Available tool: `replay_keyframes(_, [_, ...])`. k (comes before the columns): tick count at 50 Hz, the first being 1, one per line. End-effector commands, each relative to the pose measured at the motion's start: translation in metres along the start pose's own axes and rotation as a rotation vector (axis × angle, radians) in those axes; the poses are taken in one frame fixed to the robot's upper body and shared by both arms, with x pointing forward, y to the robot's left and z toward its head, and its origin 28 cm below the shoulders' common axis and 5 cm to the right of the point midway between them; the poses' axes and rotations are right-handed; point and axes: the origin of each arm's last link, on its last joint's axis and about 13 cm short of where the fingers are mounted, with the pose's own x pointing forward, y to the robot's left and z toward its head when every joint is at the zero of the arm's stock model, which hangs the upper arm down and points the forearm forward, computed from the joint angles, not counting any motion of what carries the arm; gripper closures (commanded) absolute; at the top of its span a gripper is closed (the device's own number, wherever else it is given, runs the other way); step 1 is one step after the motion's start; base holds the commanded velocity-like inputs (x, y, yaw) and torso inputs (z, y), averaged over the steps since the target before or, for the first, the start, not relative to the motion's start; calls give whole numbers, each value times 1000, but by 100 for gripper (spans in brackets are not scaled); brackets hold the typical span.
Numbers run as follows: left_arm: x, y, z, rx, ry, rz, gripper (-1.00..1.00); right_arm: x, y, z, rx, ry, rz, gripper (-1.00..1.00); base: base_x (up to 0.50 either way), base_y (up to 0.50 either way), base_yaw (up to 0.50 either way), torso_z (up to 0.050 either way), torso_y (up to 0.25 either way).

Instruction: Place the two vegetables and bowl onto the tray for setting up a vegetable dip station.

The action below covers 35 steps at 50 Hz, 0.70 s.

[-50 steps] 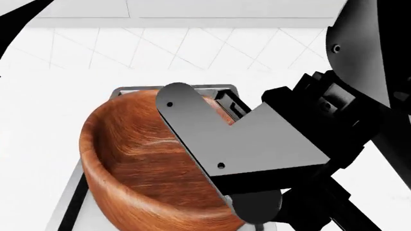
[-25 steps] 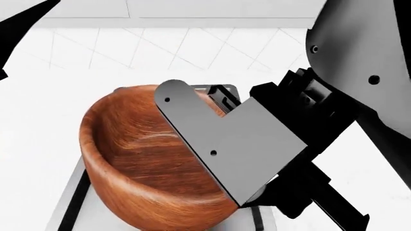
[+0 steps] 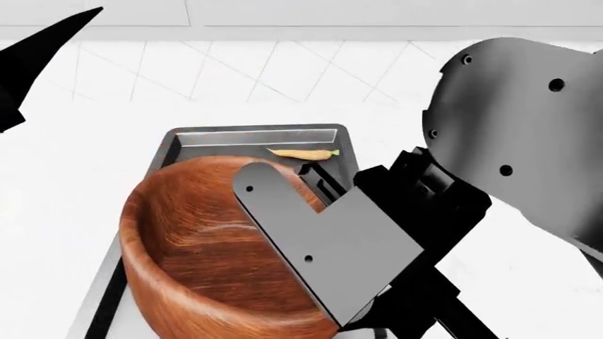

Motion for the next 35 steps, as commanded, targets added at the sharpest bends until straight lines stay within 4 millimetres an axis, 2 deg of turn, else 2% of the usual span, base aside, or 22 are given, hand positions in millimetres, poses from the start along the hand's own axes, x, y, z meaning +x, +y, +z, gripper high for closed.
replay_keyframes(1, [-1, -1, -2, -9, 0, 6, -100, 11, 3, -4, -9, -16, -8, 100, 0, 0, 0, 0, 0])
replay_keyframes(35, [-4, -6, -3, -16, -3, 13, -100, 30, 11, -11, 39, -27, -6, 100, 0, 0, 0, 0, 0])
